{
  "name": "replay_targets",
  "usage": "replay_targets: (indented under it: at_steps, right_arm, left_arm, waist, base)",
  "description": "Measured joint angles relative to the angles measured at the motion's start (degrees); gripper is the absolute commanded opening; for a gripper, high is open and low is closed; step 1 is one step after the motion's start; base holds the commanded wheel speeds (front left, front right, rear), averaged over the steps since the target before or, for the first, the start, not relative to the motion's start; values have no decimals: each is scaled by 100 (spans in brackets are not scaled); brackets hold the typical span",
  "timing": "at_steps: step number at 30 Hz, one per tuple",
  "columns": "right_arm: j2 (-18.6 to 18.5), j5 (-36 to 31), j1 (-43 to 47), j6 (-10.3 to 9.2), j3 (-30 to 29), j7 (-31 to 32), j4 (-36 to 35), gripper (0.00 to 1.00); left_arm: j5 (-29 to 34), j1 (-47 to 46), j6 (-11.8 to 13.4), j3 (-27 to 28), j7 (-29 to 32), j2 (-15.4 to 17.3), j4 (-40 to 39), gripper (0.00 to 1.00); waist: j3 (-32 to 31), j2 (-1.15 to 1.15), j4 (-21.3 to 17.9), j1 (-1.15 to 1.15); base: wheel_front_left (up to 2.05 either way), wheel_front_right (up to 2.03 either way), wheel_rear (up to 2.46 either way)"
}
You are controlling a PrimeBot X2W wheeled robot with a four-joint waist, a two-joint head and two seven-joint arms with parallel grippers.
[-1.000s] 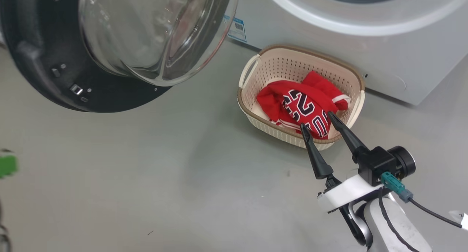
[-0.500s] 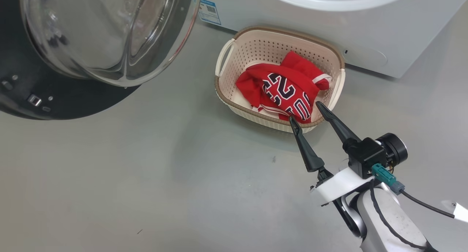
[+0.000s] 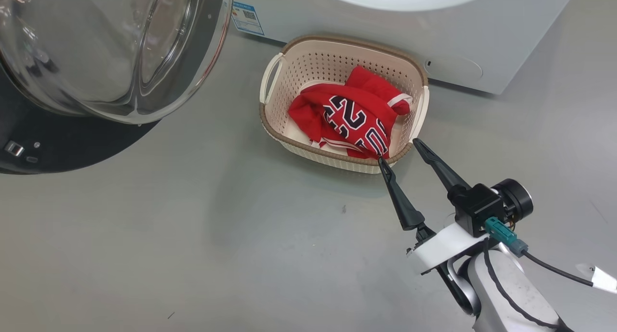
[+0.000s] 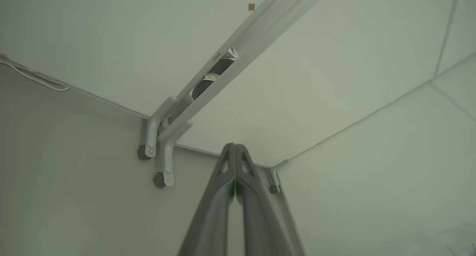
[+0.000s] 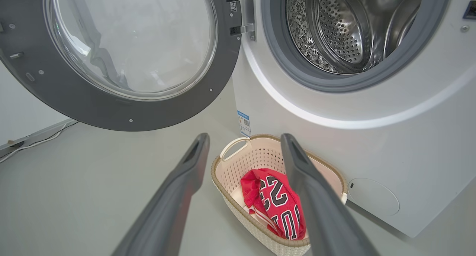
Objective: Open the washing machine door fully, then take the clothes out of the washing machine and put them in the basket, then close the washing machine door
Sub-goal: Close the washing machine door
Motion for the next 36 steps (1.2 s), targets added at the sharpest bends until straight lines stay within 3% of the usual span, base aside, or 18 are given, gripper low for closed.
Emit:
replay_targets:
  at_steps: [5,12,36]
  right_arm:
    - [20,27,-3,1,43,-2,52,100]
    - [38,43,-3,1,71,-10,86,100]
    - [65,87,-4,-1,59,-53,159,100]
  left_arm:
    - [-411,-300,71,356,307,-45,437,0]
    - [-675,-474,89,391,854,-51,890,0]
    - [-1141,-801,131,-42,2949,-313,1700,0]
  waist:
    - [-58,0,-53,0]
    - [-121,0,-114,0]
    - [-238,0,-159,0]
  base:
    - [0,0,0]
    - [0,0,0]
    - [0,0,0]
